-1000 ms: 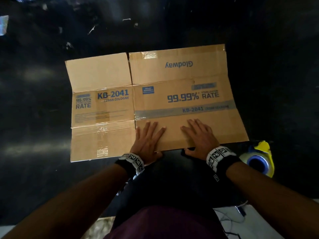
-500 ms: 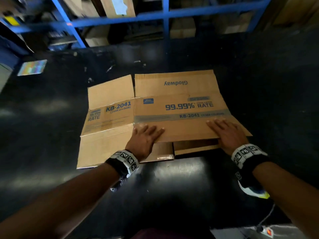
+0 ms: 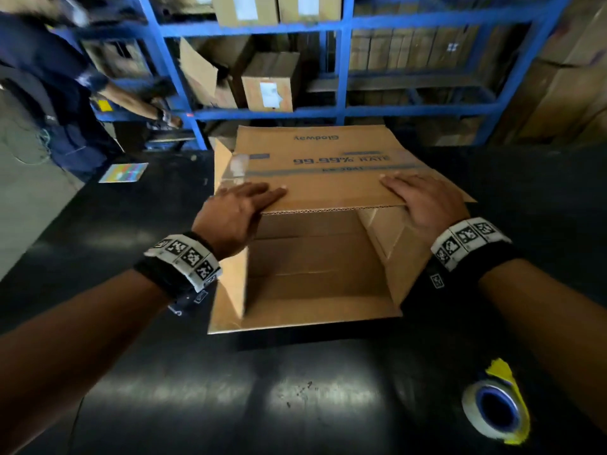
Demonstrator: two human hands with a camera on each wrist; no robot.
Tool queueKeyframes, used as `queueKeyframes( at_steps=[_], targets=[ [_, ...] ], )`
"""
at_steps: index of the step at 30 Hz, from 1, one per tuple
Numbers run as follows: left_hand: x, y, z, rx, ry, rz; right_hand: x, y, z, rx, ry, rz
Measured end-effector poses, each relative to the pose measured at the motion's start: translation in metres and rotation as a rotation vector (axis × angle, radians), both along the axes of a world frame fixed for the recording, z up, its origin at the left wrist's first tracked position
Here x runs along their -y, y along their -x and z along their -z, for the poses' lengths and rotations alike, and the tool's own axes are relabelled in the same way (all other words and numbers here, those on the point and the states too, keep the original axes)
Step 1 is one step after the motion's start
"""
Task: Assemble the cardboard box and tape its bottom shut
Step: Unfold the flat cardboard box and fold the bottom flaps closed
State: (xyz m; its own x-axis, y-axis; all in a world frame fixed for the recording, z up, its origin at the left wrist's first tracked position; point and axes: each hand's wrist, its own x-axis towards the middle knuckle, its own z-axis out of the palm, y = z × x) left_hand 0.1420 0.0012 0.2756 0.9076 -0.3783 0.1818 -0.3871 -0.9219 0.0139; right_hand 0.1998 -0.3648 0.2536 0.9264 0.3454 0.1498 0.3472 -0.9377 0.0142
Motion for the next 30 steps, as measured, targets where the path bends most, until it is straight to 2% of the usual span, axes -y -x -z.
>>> queueKeyframes(
  at_steps=[4,11,15,20,24,30],
  targets=[
    [-0.020,0.025,0.020,-0.014,0.011,-0.051,-0.021,0.015,0.007,0.037,0.049,-0.039],
    [-0.032,0.059,0.084,-0.067,0.025,-0.015,-0.014,0.058,0.066,-0.017,0.089,-0.072],
    [-0.034,0.062,0.097,-0.106,-0.012,0.039,0.008,0.062,0.074,-0.120,0.066,-0.096],
    [-0.031,0.058,0.097,-0.182,-0.090,0.090,0.035,0.063,0.066,-0.188,0.183,-0.148],
    [-0.024,0.058,0.100,-0.097,-0.088,0.087,0.047,0.058,0.071,-0.065,0.213,-0.156],
    [-0.019,0.048,0.096,-0.013,0.029,-0.086,0.018,0.051,0.072,0.072,0.049,-0.053]
  ],
)
